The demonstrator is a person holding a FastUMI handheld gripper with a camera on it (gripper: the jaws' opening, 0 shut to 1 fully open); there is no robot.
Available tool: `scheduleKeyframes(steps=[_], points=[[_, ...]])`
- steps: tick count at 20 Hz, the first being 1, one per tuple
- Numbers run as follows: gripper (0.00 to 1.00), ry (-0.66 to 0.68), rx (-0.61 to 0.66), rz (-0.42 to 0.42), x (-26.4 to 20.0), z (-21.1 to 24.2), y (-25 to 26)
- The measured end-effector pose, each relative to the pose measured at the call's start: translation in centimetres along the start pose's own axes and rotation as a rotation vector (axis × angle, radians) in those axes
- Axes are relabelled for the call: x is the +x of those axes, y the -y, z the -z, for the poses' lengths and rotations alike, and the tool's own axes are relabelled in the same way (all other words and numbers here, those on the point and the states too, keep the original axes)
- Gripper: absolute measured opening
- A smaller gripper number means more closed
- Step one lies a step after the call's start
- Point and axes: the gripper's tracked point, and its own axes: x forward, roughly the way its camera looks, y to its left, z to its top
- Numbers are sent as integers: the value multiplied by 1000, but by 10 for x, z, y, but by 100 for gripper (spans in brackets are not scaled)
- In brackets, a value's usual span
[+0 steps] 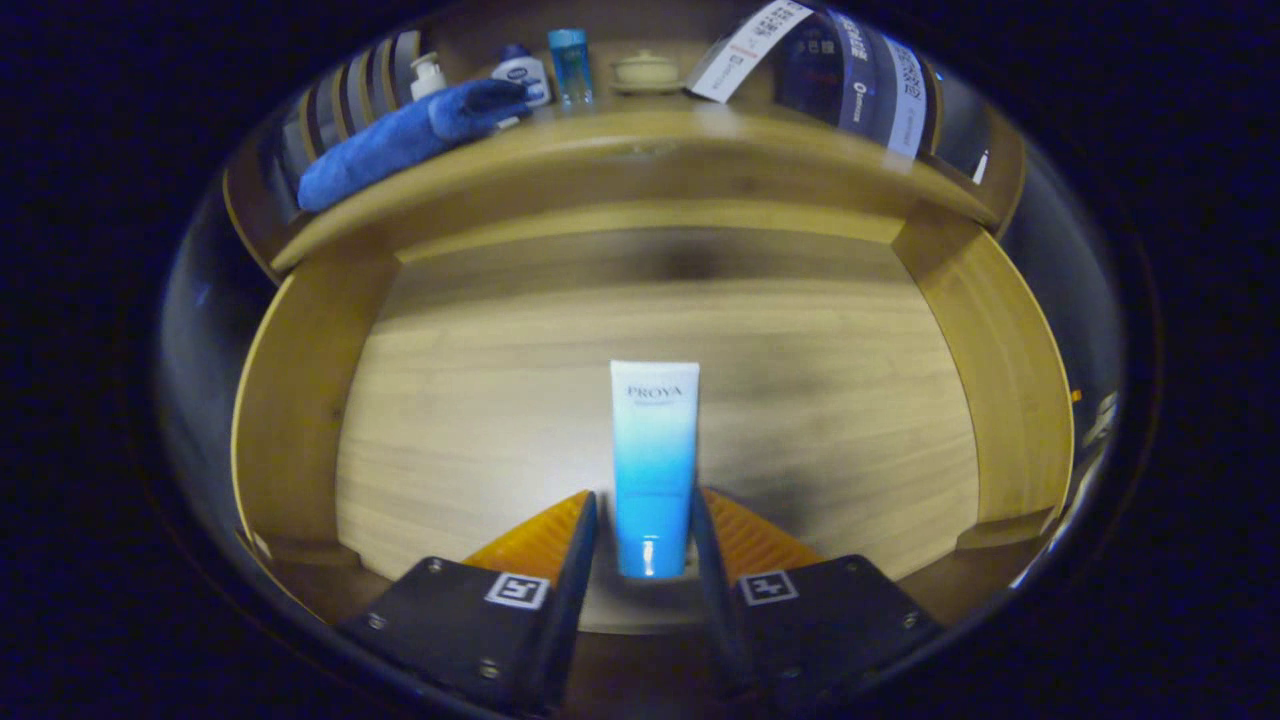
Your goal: Pull open the drawer, take out the items inside it, and place them on the countertop above the cabinet.
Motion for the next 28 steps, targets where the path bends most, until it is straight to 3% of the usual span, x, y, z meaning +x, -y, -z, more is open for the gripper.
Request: scheduleKeyframes(steps=[1,3,4,12,23,28], points=[[41,10,8,-12,5,1,-1],[41,43,10,-15,6,1,-1],[34,59,16,-11,3,0,-1],[34,338,130,-134,-67,-34,-2],[33,756,115,-121,-215,-119,22],[33,803,75,-78,-225,-169,28]])
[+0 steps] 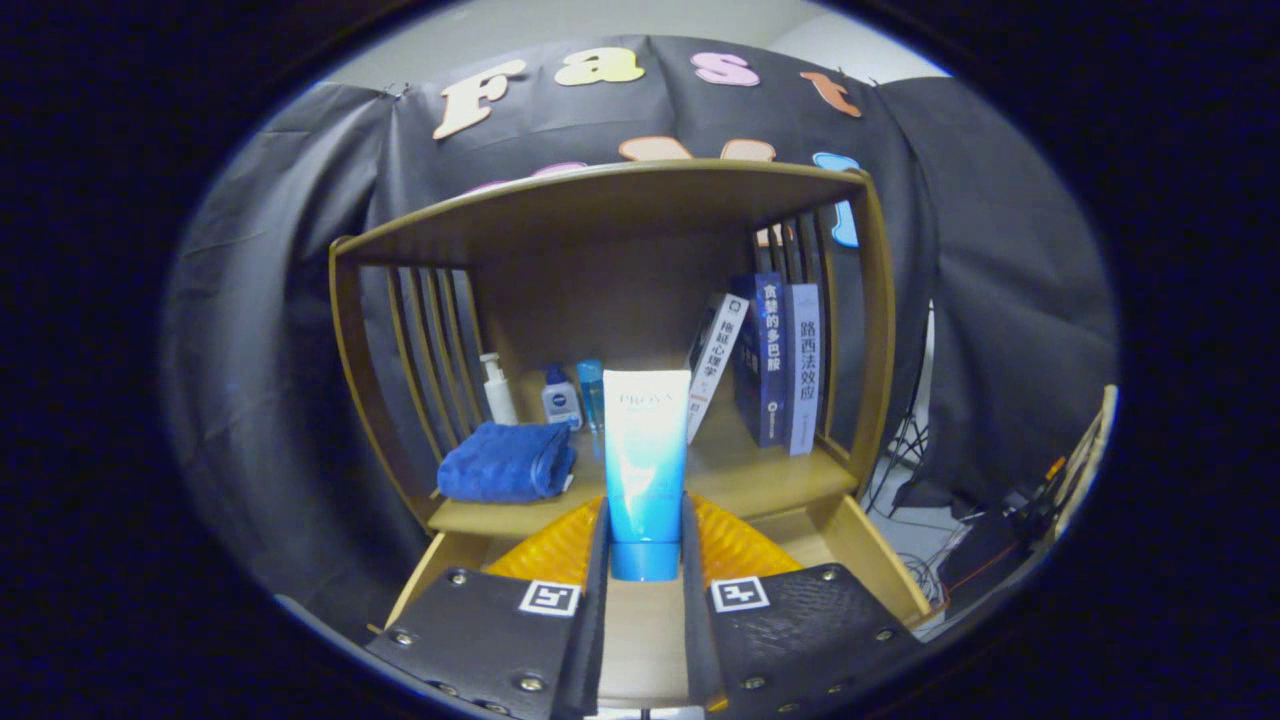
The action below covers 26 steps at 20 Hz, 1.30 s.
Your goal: Pull open the drawer, take out the items inside it, and place them on the countertop above the cabinet.
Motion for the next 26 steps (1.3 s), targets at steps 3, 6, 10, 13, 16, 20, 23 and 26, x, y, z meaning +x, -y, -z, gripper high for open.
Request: scheduleKeyframes(steps=[3,6,10,13,16,20,23,26], points=[[33,-39,-2,5,34,1,2],[33,-90,-27,17,74,12,3],[34,-161,-56,32,127,33,4],[34,-206,-70,41,156,52,6],[34,-234,-71,33,175,68,1],[34,-303,-69,17,193,97,-5],[34,-302,-30,15,206,97,-6],[36,-309,-13,21,212,101,-5]])
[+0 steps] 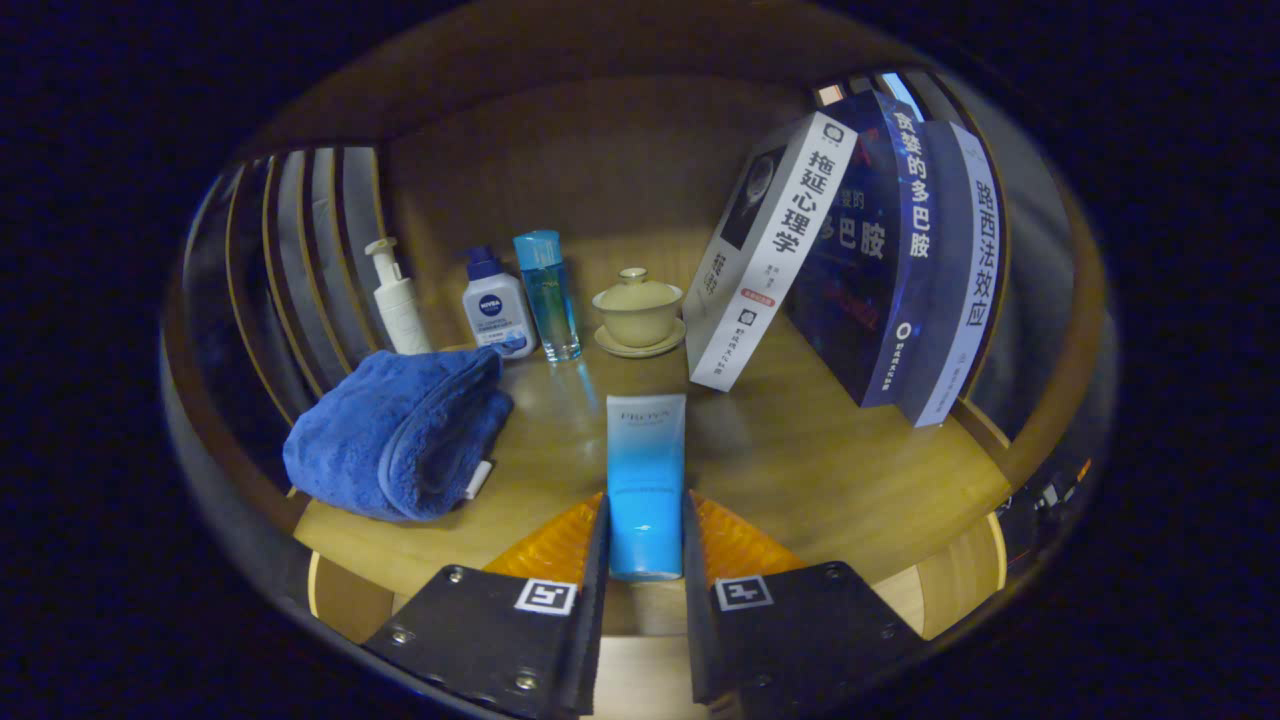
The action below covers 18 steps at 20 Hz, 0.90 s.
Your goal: Pull open the drawer, take out the items inside it, and place them on the countertop above the cabinet.
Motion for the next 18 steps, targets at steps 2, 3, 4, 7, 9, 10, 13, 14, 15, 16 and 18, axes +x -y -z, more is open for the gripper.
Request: scheduleKeyframes(steps=[2,3,4,7,9,10,13,14,15,16,18], points=[[36,9,1,11,2,-1,1],[39,18,-2,18,1,-3,1],[40,29,-5,24,-2,-5,1],[46,66,-1,37,-23,-12,-1],[55,93,-10,36,-42,-17,-4],[63,113,-16,44,-53,-20,-3],[82,153,-20,29,-90,-23,-12],[90,160,-18,25,-104,-21,-14],[99,174,-19,24,-119,-21,-15],[99,186,-19,23,-133,-20,-16],[100,206,-2,17,-163,-14,-18]])
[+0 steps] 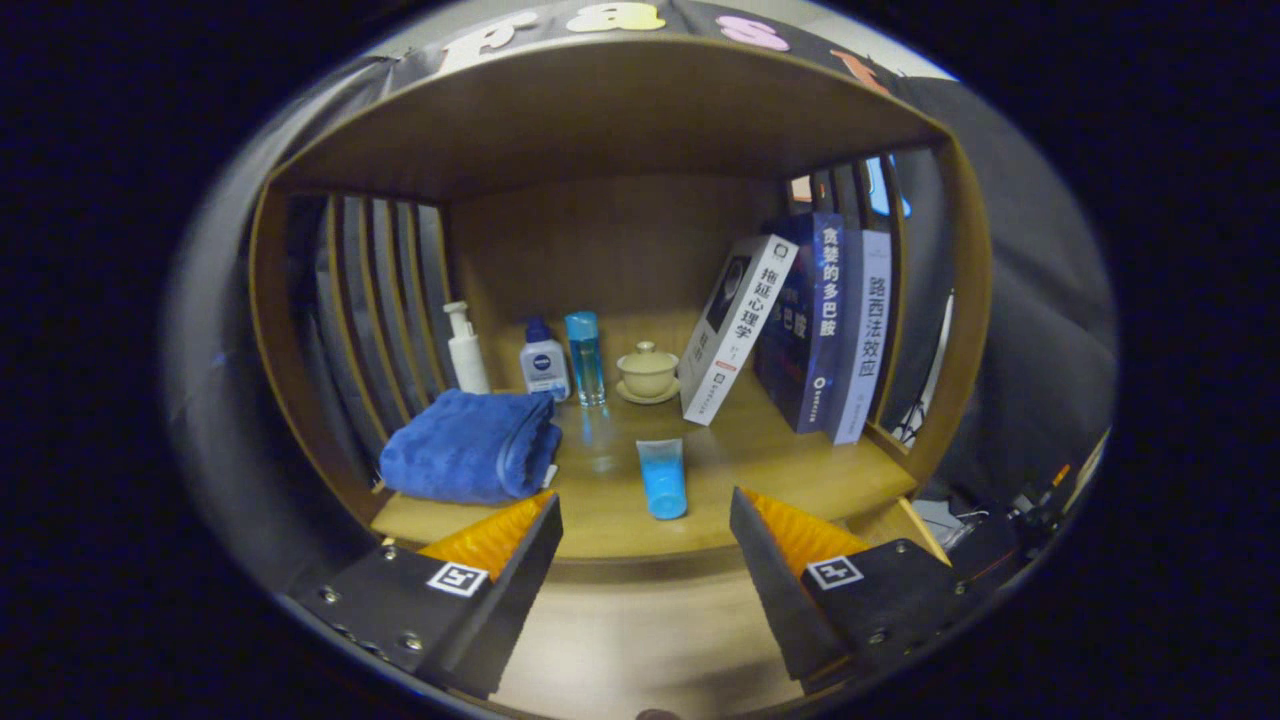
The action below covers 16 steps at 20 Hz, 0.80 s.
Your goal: Pull open the drawer, take out the items inside it, and place them on the countertop above the cabinet.
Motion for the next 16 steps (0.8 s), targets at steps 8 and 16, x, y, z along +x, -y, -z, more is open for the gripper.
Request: scheduleKeyframes(steps=[8,16], points=[[100,73,-22,13,-110,22,14],[100,100,-68,-37,-183,77,-3]])
